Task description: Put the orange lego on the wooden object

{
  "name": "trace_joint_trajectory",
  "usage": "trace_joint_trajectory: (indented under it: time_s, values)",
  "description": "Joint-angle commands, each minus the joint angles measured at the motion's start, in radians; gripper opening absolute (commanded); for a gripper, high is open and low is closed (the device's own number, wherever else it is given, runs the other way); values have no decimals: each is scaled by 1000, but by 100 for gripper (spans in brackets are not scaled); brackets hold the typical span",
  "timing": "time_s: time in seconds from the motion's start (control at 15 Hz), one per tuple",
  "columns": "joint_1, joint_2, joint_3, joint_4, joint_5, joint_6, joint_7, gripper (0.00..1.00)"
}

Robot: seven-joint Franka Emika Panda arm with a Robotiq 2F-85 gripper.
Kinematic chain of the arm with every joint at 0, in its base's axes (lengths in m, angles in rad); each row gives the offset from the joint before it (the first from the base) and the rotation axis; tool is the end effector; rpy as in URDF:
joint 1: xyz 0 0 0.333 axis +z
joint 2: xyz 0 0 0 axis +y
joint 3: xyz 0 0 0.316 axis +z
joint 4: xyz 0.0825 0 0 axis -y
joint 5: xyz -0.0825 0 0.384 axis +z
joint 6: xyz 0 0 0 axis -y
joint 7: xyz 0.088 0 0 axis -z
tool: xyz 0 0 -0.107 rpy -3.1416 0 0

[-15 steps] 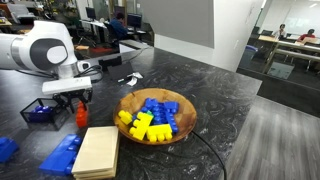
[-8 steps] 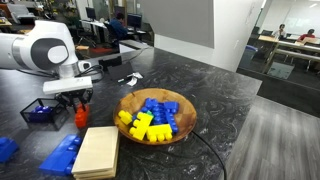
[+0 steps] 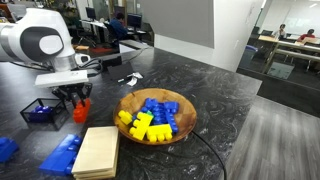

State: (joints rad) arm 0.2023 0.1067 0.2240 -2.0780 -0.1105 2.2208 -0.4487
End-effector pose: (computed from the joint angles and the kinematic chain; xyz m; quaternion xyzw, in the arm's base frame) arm 0.5202 0.2303 0.3825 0.8913 0.4519 0.0193 0.0330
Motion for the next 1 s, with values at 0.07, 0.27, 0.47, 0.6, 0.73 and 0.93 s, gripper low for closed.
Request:
trace_joint_trajectory:
  time_s: [0.07, 0.27, 0.47, 0.6, 0.73, 0.93]
  values:
    - [-4, -138, -9, -101, -2, -4, 84, 7]
    - [-14, -227, -31, -174, -11, -44, 224, 7]
    - [-31, -321, -49, -255, -18, -75, 369, 7]
    - [-42, -382, -53, -305, -16, -92, 456, 7]
    - [-52, -435, -52, -348, -13, -113, 535, 7]
    - [-69, -501, -45, -399, -13, -148, 646, 7]
